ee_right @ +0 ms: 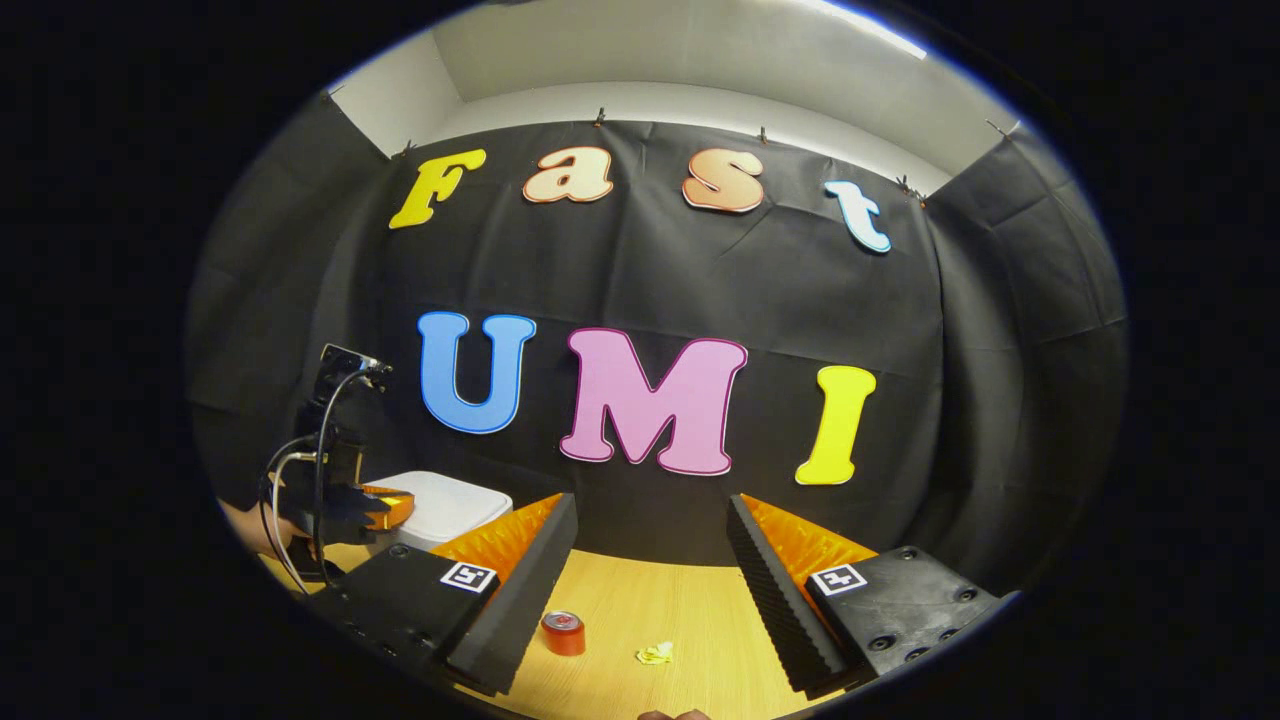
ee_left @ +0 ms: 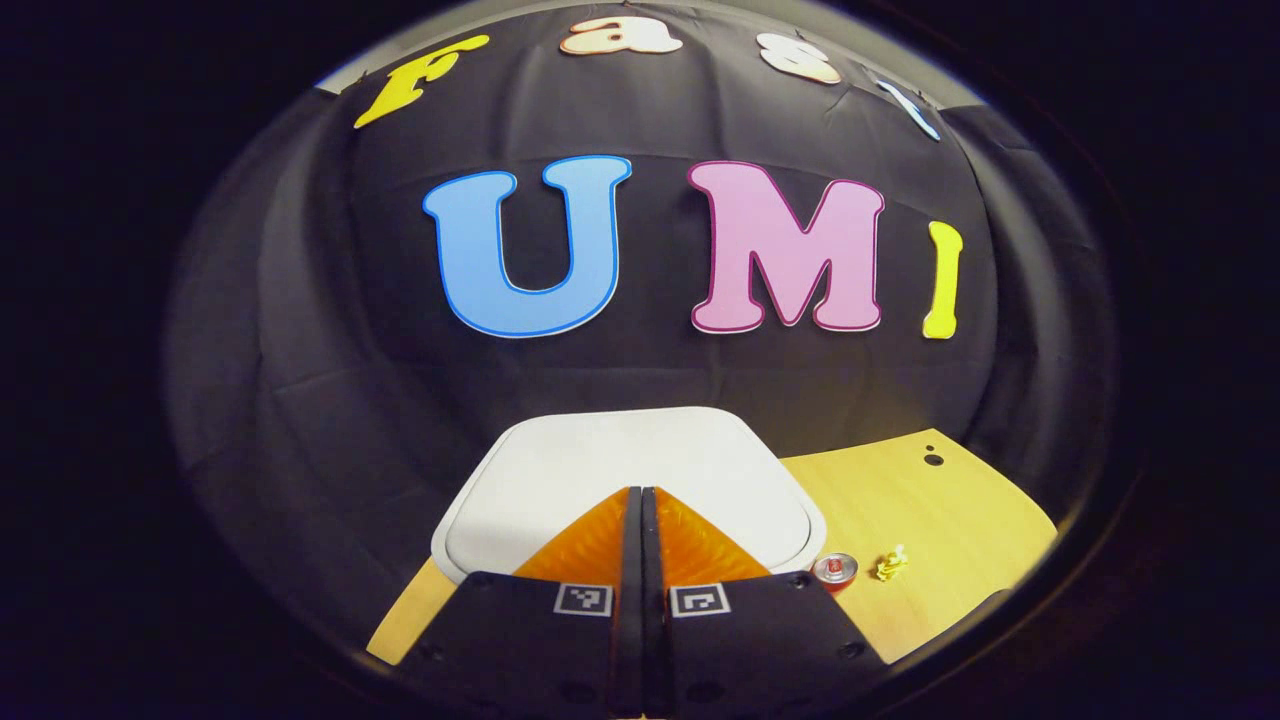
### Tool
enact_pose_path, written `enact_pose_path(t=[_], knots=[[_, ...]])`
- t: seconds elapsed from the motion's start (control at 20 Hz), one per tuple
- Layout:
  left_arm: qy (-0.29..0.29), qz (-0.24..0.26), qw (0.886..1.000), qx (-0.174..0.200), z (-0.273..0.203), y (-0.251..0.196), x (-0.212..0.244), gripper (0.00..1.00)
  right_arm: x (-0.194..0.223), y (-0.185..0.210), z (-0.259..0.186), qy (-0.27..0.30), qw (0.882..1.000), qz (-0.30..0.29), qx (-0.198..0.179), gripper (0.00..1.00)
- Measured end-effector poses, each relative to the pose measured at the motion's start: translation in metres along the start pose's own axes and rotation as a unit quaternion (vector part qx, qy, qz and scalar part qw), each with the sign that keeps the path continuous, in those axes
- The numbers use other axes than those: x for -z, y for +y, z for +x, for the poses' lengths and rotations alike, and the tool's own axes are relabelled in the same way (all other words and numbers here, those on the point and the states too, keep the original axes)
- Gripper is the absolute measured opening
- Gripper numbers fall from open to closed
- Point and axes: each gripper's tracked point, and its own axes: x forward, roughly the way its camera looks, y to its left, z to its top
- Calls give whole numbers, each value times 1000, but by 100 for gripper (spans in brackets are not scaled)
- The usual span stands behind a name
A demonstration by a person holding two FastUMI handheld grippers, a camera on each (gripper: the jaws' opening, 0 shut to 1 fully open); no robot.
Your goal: Press the lid of the desktop garbage bin to open it, pick up the crumpled paper on the desktop and throw it into the bin, then pick up the pop can on the desktop and drop it into the bin, and finally close the garbage bin lid.
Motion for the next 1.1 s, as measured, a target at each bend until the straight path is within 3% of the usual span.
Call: enact_pose_path(t=[0.2,0.4,0.6,0.85,0.95,1.05,1.1], knots=[[-16,35,999,-4,-2,0,-13,7,0,0,1,-1,1000,4,1,98],[-10,2,1000,-14,-5,2,-28,7,-3,4,0,-4,1000,0,-6,98],[-74,10,997,-36,-22,8,-86,7,-5,5,-1,-8,1000,-4,-8,98],[-172,9,985,-29,-66,-3,-160,10,-4,2,-2,-7,1000,1,-4,98],[-218,-4,976,-24,-91,-10,-186,18,0,3,-4,0,1000,3,-4,98],[-259,-17,966,-6,-116,-24,-205,45,3,1,-6,6,1000,3,-3,98],[-274,-18,962,-3,-125,-27,-209,71,3,-1,-7,7,1000,3,-1,98]])
